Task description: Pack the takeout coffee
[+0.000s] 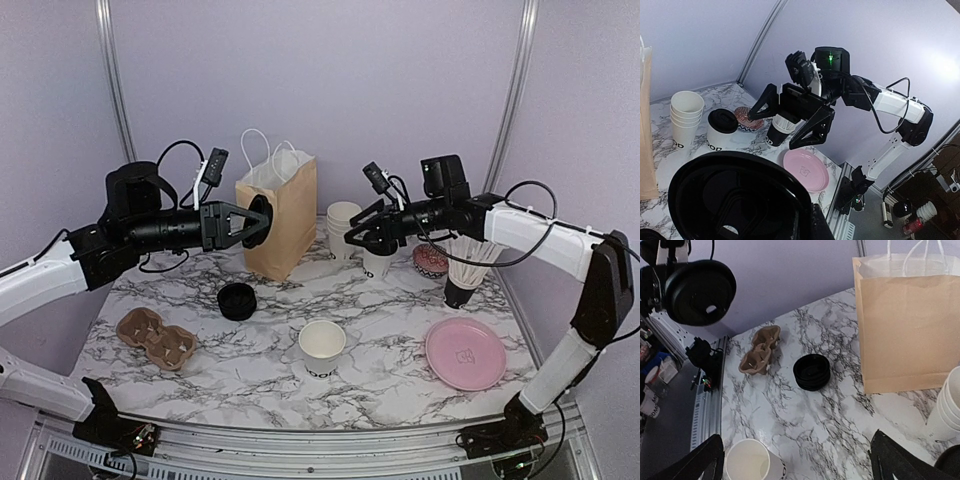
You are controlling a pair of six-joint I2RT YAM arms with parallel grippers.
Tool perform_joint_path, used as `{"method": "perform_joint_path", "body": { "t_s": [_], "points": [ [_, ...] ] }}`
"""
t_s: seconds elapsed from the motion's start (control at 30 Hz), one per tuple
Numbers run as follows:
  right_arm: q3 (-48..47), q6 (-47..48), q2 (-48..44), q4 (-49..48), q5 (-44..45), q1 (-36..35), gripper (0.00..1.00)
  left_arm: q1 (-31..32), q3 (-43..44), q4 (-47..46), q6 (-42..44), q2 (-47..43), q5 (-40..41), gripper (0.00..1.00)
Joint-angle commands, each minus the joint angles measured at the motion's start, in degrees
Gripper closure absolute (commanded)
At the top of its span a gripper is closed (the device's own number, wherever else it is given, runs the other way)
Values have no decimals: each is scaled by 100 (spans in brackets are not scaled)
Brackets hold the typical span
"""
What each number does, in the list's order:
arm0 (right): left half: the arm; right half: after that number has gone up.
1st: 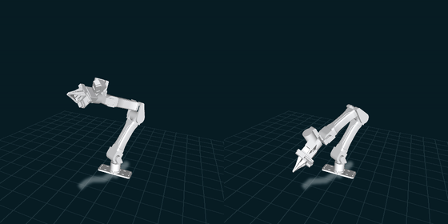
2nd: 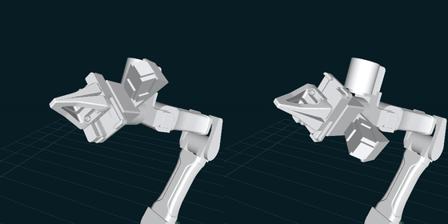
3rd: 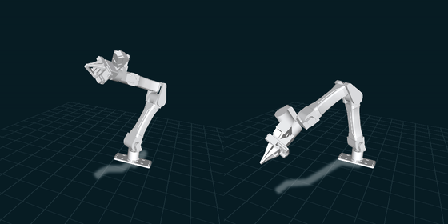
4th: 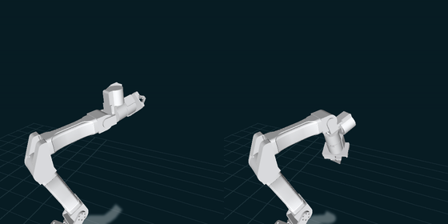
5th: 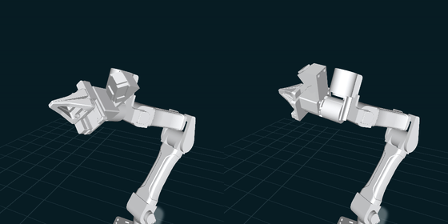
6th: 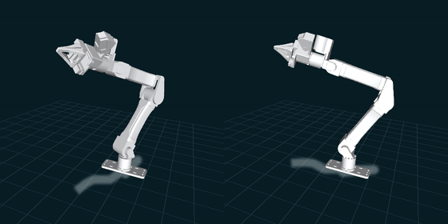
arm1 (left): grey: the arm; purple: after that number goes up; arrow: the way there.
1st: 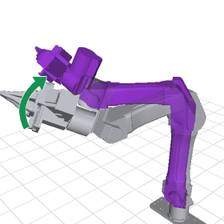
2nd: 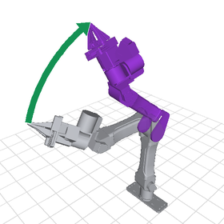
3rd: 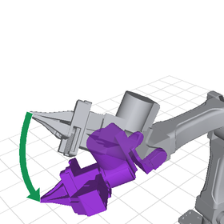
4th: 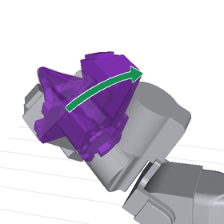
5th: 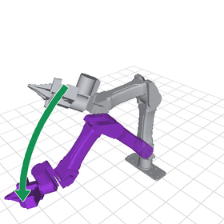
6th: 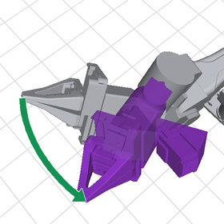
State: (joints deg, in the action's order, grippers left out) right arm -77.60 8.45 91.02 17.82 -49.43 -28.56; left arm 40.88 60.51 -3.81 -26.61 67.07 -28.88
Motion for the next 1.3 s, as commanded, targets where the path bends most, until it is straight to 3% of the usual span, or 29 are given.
{"method": "perform_joint_path", "body": {
  "t_s": [0.0,0.27,0.57,0.93,1.13,1.27],
  "points": [
    [144,-1941,-73,-1809,-1413,-299,1,98,-274,-1507,-583,103,-500,95],
    [-441,-2554,497,-2247,-1450,-999,1,360,-218,-1739,-620,326,-407,95],
    [-616,-3648,810,-3445,-1954,-1117,1,480,-233,-1775,-592,356,-407,94],
    [-984,-3957,1137,-3629,-2018,-1330,1,604,-206,-1798,-558,403,-442,94],
    [-943,-4559,1300,-4249,-2219,-1328,14,632,-223,-1798,-531,403,-426,94],
    [-838,-4781,1330,-4554,-2263,-1336,17,636,-226,-1795,-504,389,-390,94]
  ]
}}
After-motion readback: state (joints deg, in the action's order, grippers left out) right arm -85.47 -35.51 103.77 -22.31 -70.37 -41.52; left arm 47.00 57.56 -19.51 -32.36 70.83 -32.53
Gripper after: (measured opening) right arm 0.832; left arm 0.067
